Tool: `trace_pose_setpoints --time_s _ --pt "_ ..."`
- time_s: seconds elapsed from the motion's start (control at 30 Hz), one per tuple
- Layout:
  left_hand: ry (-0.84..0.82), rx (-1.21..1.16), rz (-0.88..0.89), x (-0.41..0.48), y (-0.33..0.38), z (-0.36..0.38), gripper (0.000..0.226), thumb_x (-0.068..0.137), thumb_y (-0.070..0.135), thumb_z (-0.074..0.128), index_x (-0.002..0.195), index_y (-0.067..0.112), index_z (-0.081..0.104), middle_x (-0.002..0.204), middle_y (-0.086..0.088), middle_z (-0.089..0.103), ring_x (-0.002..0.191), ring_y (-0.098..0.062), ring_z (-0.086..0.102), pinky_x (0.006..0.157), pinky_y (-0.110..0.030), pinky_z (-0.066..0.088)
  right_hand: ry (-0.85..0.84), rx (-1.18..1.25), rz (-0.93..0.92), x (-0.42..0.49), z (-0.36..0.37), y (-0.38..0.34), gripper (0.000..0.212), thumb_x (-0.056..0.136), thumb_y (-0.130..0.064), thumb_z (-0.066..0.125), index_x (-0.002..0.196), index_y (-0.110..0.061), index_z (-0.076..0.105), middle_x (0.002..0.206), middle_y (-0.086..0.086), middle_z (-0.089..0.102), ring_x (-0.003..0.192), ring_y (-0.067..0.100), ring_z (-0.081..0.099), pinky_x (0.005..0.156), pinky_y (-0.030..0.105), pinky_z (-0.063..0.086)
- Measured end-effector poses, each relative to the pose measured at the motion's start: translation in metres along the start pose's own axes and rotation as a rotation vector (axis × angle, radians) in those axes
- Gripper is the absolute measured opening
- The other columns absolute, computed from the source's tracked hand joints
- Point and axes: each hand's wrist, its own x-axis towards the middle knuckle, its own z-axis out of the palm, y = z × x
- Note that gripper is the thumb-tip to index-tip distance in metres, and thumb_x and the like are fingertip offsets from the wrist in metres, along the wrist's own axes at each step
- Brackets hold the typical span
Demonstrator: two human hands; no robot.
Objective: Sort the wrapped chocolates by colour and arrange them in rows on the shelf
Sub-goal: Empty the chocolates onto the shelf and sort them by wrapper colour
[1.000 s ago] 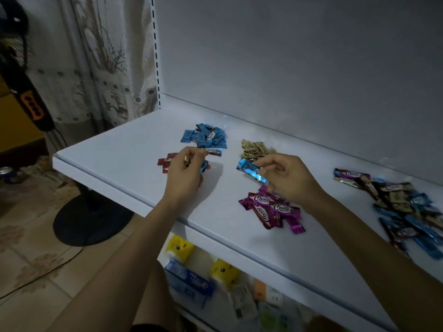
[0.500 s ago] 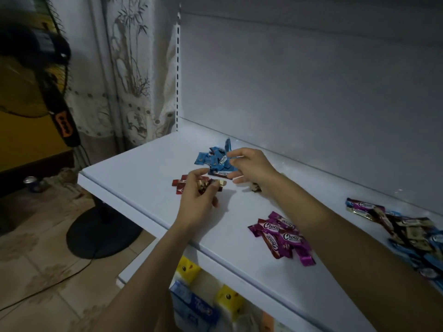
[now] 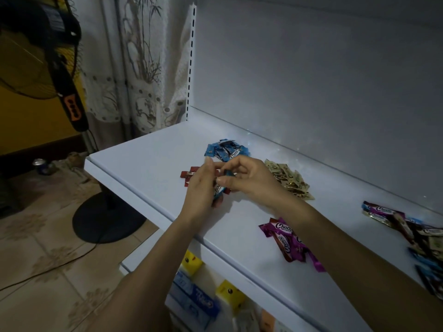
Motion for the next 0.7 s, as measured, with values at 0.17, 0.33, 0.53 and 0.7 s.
trace_pose_setpoints --time_s 0.17,0.33,0.53,0.7 --pt "0.068 -0.100 -0.070 0.004 -0.004 -0.002 0.015 0.101 0.016 0.039 0.103 0.008 0.053 0.077 -0.011 0.063 0.060 -0.014 0.055 0.052 -0.024 0.041 0.196 0.031 0.076 0.005 -0.005 0.012 0.016 0.084 -0.014 0.070 0.086 -0.013 0.054 0.083 0.003 0.065 0.071 0.012 0.063 0.061 0.024 0.051" --pt "0.096 -0.014 0.042 0.009 -0.011 -0.003 0.017 0.098 0.010 0.051 0.105 0.008 0.066 0.093 -0.010 0.071 0.072 -0.006 0.066 0.065 -0.021 0.054 0.481 0.235 0.301 0.018 -0.024 0.022 0.020 0.088 -0.022 0.067 0.097 -0.009 0.056 0.081 0.009 0.069 0.051 0.011 0.056 0.047 0.023 0.045" --pt "0.097 0.019 0.094 0.007 -0.010 -0.001 0.011 0.094 0.016 0.060 0.099 0.016 0.070 0.082 0.005 0.072 0.066 -0.006 0.059 0.057 -0.020 0.048 0.504 0.313 0.385 0.049 -0.026 0.021 0.013 0.091 -0.020 0.065 0.086 -0.010 0.057 0.068 0.004 0.056 0.047 0.009 0.043 0.043 0.021 0.040" --pt "0.100 0.016 0.107 0.009 -0.011 0.000 0.009 0.093 0.014 0.061 0.098 0.011 0.068 0.075 0.001 0.071 0.058 -0.006 0.056 0.054 -0.017 0.047 0.479 0.306 0.409 0.068 -0.028 0.017 0.038 0.095 -0.018 0.057 0.128 -0.003 0.046 0.092 0.017 0.067 0.050 0.014 0.060 0.045 0.023 0.048"
